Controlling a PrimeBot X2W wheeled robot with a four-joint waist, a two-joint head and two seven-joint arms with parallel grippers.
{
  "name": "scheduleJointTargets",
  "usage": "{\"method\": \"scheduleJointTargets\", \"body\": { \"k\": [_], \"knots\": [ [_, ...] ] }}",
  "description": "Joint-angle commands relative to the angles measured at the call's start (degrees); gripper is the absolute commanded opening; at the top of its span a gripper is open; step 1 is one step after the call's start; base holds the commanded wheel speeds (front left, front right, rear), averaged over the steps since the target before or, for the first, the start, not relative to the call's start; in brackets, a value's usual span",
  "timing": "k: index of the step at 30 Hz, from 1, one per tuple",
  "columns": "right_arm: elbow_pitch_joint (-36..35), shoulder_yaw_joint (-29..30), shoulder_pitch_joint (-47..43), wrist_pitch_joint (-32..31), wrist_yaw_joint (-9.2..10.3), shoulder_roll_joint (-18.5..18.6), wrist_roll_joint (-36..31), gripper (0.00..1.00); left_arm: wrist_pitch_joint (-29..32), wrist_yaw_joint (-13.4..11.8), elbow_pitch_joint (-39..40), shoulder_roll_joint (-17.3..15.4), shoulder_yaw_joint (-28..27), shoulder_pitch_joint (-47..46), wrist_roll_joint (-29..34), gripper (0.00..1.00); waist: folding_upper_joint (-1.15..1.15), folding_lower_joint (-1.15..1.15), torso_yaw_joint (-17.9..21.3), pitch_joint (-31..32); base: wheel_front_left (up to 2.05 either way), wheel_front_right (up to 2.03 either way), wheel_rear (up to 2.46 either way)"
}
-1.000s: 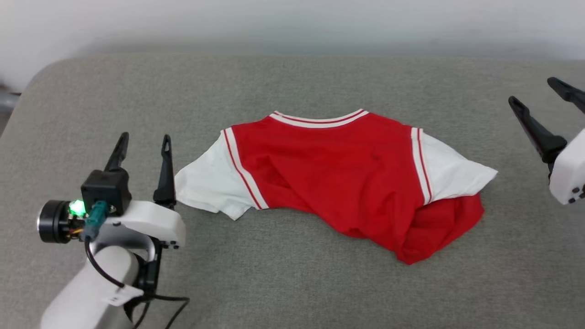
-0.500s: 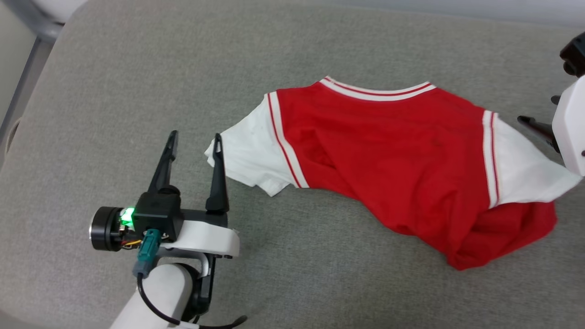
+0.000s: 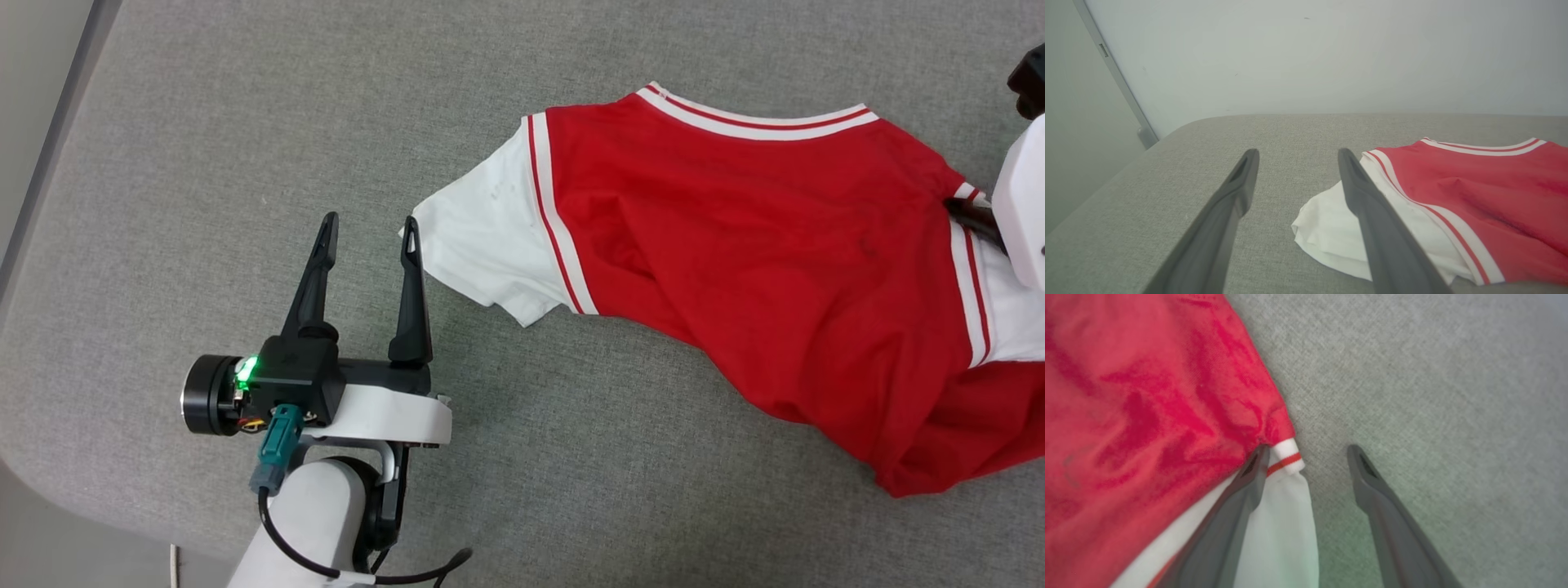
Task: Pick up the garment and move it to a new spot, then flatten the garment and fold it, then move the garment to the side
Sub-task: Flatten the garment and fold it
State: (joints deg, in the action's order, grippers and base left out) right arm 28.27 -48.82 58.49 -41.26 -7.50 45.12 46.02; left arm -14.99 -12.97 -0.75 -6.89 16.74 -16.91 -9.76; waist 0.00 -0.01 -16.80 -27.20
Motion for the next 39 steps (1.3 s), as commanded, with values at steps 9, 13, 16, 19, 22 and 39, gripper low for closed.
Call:
{"method": "scheduleJointTargets", "body": {
  "k": [9,13,16,19,22,39],
  "knots": [
    [0.1,-3.4,-0.9,11.0,0.06,0.0,3.9,0.00,-0.3,2.6,-0.7,1.7,-4.1,2.2,2.9,1.00,0.00,0.01,2.8,3.0,0.00,0.00,0.00],
    [-3.8,-4.6,-0.6,18.1,0.05,1.7,3.0,0.00,-0.3,3.5,-1.1,1.9,-5.7,4.0,3.6,1.00,0.00,0.01,4.8,6.2,0.00,0.00,0.00],
    [-8.2,-5.4,-2.2,21.9,0.05,3.8,3.0,0.00,-0.3,3.8,-1.2,2.2,-6.8,5.8,4.2,1.00,0.00,0.01,6.6,8.9,0.00,0.00,0.00],
    [-13.2,-5.0,-4.6,24.6,0.05,6.2,2.8,0.00,-0.2,4.3,-1.2,2.2,-7.8,7.8,4.7,1.00,0.00,0.01,8.3,11.6,0.00,0.00,0.00],
    [-17.7,-3.4,-8.1,25.9,0.05,8.6,2.6,0.00,-0.2,4.7,-1.2,2.1,-8.7,9.6,5.1,1.00,0.00,0.01,10.0,13.9,0.00,0.00,0.00],
    [-35.4,30.5,-38.9,20.4,0.05,11.9,-3.9,0.00,-0.2,6.6,-1.4,2.5,-11.1,15.1,6.3,1.00,0.00,0.01,17.4,19.2,0.00,0.00,0.00]
  ]
}}
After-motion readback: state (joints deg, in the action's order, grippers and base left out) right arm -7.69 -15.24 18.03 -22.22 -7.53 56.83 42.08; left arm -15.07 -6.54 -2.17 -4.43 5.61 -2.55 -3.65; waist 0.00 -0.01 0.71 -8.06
